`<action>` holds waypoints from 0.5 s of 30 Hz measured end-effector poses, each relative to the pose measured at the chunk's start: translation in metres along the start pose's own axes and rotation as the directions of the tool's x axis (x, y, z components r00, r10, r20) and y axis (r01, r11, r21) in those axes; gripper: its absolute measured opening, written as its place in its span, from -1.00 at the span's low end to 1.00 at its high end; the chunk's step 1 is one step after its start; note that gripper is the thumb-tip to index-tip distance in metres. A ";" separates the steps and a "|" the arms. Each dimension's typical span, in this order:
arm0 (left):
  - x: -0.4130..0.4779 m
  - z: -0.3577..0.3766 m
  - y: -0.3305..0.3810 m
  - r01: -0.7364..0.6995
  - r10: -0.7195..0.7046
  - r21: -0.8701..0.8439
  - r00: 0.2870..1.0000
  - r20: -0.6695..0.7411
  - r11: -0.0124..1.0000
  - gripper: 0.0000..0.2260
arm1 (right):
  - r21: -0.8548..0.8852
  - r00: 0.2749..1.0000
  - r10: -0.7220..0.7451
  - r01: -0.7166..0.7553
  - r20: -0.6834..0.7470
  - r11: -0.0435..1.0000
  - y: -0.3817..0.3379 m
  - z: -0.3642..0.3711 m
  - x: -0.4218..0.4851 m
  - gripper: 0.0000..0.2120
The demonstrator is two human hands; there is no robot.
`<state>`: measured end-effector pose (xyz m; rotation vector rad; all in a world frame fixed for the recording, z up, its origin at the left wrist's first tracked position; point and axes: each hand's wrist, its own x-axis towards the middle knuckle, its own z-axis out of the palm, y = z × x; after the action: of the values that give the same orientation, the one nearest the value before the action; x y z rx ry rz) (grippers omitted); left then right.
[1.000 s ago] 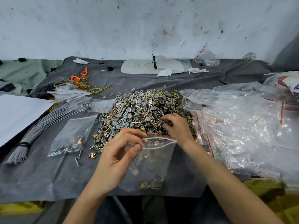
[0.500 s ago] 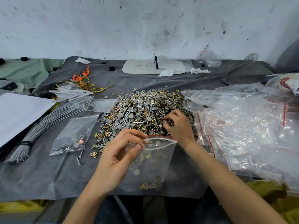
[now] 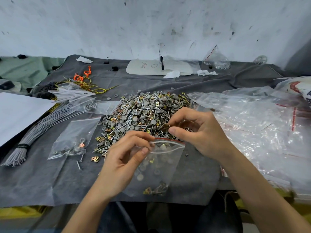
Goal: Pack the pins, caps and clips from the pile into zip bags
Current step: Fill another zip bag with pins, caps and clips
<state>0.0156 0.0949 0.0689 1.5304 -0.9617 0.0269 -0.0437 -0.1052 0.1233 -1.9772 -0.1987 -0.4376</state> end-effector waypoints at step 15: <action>-0.008 -0.008 0.000 0.017 -0.016 0.021 1.000 -0.019 1.000 -0.90 | -0.147 0.739 0.659 -0.673 -0.140 0.725 0.129 0.002 0.002 -0.80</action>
<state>0.0143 0.1065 0.0665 1.5546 -0.9366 0.0391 0.0013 -0.1591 0.0153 -2.0488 0.6280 -0.0513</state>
